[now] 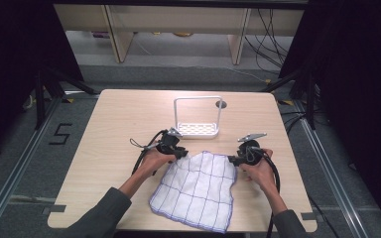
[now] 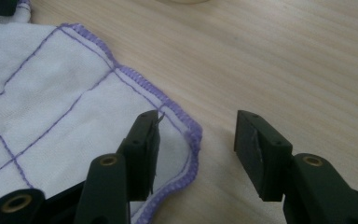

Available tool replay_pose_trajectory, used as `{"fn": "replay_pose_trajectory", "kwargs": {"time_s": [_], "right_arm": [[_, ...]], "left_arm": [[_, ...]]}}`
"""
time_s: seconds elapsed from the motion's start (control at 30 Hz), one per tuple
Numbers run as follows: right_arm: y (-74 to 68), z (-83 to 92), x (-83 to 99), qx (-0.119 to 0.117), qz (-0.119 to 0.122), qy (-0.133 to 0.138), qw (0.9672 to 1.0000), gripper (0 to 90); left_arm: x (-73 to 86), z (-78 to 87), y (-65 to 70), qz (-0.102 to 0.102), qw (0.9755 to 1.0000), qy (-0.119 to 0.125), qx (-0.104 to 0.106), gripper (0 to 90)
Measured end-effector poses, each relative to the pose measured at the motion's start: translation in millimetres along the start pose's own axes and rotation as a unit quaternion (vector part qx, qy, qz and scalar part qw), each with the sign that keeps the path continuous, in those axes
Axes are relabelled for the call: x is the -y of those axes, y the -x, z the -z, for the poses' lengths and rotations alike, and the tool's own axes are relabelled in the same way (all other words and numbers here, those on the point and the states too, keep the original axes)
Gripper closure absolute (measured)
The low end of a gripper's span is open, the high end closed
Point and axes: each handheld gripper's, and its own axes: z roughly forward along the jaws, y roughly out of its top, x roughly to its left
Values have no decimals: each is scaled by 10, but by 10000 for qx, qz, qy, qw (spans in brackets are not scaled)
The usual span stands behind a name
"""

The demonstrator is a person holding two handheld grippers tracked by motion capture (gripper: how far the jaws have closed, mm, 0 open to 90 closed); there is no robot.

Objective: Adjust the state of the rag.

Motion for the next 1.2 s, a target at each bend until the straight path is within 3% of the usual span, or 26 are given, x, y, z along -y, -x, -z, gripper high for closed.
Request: {"fn": "replay_pose_trajectory", "kwargs": {"time_s": [0.07,0.17,0.23,0.33,0.43,0.47,0.5,0.53,0.57,0.67,0.7,0.8,0.83,0.9,0.93,1.0,1.2], "right_arm": [[13,-12,-1,-94,-28,5,10000,600],[42,-41,3,-161,2,12,9999,770],[64,-56,1,-253,166,1,9995,850],[51,-47,-42,-199,330,62,9992,877],[50,14,-156,-93,445,343,9984,881],[57,28,-185,-63,469,358,9982,881],[49,51,-228,-75,346,307,9989,881],[81,34,-255,-26,516,448,9977,881],[82,20,-298,0,422,560,9975,881],[95,-30,-349,59,395,404,9984,878],[96,-83,-347,89,342,474,9982,872],[121,-166,-334,118,283,183,9994,750],[138,-203,-326,154,160,97,9997,696],[162,-239,-303,225,71,127,9996,623],[188,-225,-301,244,132,21,9996,593],[199,-205,-296,238,-51,61,9997,570],[218,-183,-286,241,-95,30,9997,545]], "left_arm": [[-6,16,-18,-38,10000,86,22,884],[-14,75,-70,-69,9995,275,-153,894],[-13,124,-120,6,9992,369,-169,895],[-2,190,-175,76,9984,508,-233,895],[9,256,-223,99,9975,592,-367,895],[15,277,-233,103,9971,622,-418,895],[22,291,-248,66,9971,620,-436,895],[43,312,-260,104,9966,660,-487,895],[62,324,-268,119,9962,679,-533,894],[133,332,-289,181,9958,696,-568,892],[158,325,-303,192,9961,671,-540,886],[191,292,-351,439,9957,663,-470,790],[188,288,-369,465,9959,641,-430,753],[173,270,-378,642,9943,752,-406,658],[161,259,-371,658,9942,718,-463,626],[148,223,-363,622,9943,647,-572,564],[137,89,-321,589,9960,340,-577,529]]}}
